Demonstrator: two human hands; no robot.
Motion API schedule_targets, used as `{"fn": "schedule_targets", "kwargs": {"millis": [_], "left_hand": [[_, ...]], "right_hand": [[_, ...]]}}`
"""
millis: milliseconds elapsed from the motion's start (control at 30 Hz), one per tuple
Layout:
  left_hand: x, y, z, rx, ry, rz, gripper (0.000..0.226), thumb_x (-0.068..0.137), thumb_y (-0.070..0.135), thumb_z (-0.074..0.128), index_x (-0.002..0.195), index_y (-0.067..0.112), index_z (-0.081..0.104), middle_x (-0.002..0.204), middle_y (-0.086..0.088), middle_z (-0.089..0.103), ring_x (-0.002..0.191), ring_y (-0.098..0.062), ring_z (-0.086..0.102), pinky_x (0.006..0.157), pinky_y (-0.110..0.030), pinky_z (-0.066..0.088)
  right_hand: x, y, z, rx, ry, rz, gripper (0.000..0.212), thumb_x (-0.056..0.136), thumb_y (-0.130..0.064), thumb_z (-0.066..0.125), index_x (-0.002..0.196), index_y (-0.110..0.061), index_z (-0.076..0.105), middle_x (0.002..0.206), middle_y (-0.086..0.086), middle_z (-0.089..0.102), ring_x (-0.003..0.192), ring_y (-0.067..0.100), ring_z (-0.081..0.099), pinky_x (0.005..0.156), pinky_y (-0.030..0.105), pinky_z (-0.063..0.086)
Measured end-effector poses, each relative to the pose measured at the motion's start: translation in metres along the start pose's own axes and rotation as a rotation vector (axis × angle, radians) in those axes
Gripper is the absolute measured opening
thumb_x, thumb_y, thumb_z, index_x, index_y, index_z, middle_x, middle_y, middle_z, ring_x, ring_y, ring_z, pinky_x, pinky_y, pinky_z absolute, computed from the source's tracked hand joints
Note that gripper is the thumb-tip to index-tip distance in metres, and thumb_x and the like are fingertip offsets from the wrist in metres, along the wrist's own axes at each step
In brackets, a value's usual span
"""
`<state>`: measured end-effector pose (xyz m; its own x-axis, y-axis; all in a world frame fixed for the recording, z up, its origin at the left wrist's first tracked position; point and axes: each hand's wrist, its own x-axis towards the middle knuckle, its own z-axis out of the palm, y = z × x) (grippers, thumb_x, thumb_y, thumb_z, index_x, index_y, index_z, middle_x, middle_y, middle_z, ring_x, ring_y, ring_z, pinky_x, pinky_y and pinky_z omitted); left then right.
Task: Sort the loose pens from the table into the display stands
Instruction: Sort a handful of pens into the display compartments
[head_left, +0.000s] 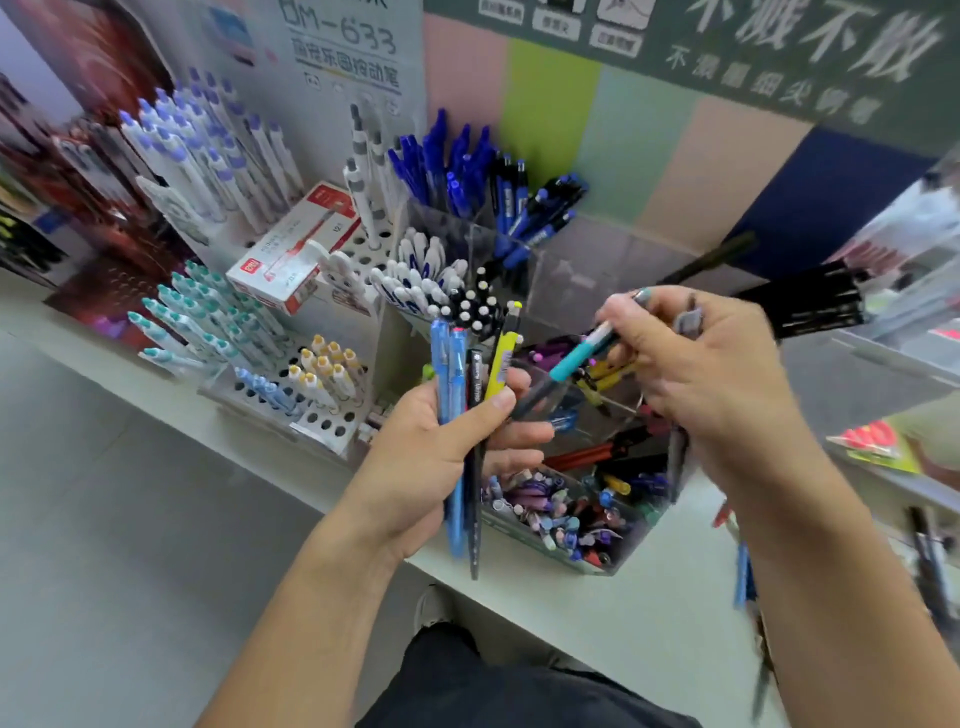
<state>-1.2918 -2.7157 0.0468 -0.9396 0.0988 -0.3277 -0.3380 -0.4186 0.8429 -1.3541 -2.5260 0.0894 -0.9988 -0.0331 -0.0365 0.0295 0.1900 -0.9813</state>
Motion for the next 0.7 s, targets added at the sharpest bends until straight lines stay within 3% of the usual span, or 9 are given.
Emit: {"fn": "schedule_targets", "kwargs": {"millis": [67,133,167,267,367,433,533,600,700], "left_hand": [[0.001,-0.008,-0.001,0.087,0.064,0.001,0.016,0.097,0.011,0.058,0.11,0.007,0.067,0.095,-0.008,0.074,0.068,-0.018,0.067,0.053,-0.023,0.053],[0.002,-0.017,-0.003,0.136,0.115,0.004,0.017,0.099,0.011,0.056,0.113,0.004,0.065,0.091,-0.005,0.067,0.055,-0.013,0.048,0.046,-0.021,0.039],[0.001,-0.021,-0.003,0.145,0.135,0.006,0.016,0.1,0.011,0.055,0.113,0.004,0.063,0.089,-0.006,0.063,0.052,-0.013,0.042,0.045,-0.021,0.035],[-0.002,-0.029,-0.005,0.203,0.196,0.021,0.007,0.099,0.002,0.054,0.101,0.009,0.054,0.083,-0.017,0.052,0.05,-0.015,0.036,0.044,-0.022,0.031],[-0.009,-0.035,-0.011,0.235,0.244,0.02,0.019,0.1,-0.002,0.047,0.094,0.015,0.052,0.08,-0.02,0.054,0.049,-0.015,0.042,0.047,-0.024,0.034],[-0.014,-0.036,-0.015,0.201,0.236,0.0,0.029,0.101,-0.002,0.048,0.087,0.018,0.063,0.079,-0.013,0.063,0.053,-0.015,0.047,0.048,-0.024,0.037],[-0.019,-0.034,-0.022,0.122,0.25,-0.033,0.043,0.1,0.002,0.053,0.073,0.027,0.075,0.08,-0.007,0.068,0.061,-0.014,0.057,0.053,-0.024,0.046],[-0.021,-0.033,-0.025,0.081,0.287,-0.054,0.027,0.101,0.004,0.053,0.088,0.018,0.072,0.084,-0.006,0.071,0.066,-0.015,0.063,0.057,-0.025,0.051],[-0.023,-0.034,-0.029,0.019,0.333,-0.086,0.013,0.101,0.005,0.054,0.103,0.013,0.063,0.09,-0.007,0.075,0.073,-0.016,0.069,0.063,-0.026,0.056]], "right_hand": [[-0.006,0.002,-0.029,0.096,0.199,-0.055,0.019,0.101,-0.02,0.06,0.086,-0.017,0.07,0.058,0.008,0.054,0.04,0.009,0.028,0.038,0.021,0.019],[-0.015,0.002,-0.059,0.083,0.275,-0.105,0.022,0.104,-0.018,0.054,0.09,-0.023,0.07,0.065,0.027,0.046,0.043,0.014,0.024,0.039,0.024,0.013],[-0.021,0.002,-0.07,0.015,0.266,-0.131,0.022,0.104,-0.018,0.053,0.092,-0.025,0.07,0.063,0.028,0.044,0.042,0.014,0.023,0.039,0.025,0.013],[-0.041,0.009,-0.075,-0.28,0.128,-0.203,0.016,0.101,-0.02,0.059,0.1,-0.026,0.074,0.051,0.0,0.044,0.042,0.008,0.027,0.04,0.024,0.02],[-0.053,0.03,-0.038,-0.453,-0.018,-0.22,0.017,0.095,-0.017,0.067,0.104,-0.028,0.076,0.052,-0.013,0.05,0.045,0.006,0.039,0.043,0.019,0.03],[-0.054,0.043,-0.002,-0.546,-0.029,-0.242,0.019,0.092,-0.02,0.071,0.11,-0.023,0.077,0.062,-0.026,0.055,0.051,-0.001,0.047,0.053,0.01,0.031],[-0.041,0.054,0.038,-0.694,-0.019,-0.294,0.023,0.094,-0.025,0.07,0.116,-0.019,0.074,0.088,-0.006,0.076,0.058,0.001,0.053,0.063,0.028,0.049],[-0.028,0.052,0.055,-0.763,-0.037,-0.331,0.022,0.097,-0.026,0.066,0.116,-0.017,0.073,0.094,0.003,0.077,0.075,0.024,0.067,0.07,0.04,0.056],[-0.01,0.046,0.072,-0.917,-0.123,-0.342,0.02,0.099,-0.028,0.061,0.11,-0.015,0.072,0.09,0.006,0.074,0.084,0.033,0.067,0.069,0.042,0.056]]}}
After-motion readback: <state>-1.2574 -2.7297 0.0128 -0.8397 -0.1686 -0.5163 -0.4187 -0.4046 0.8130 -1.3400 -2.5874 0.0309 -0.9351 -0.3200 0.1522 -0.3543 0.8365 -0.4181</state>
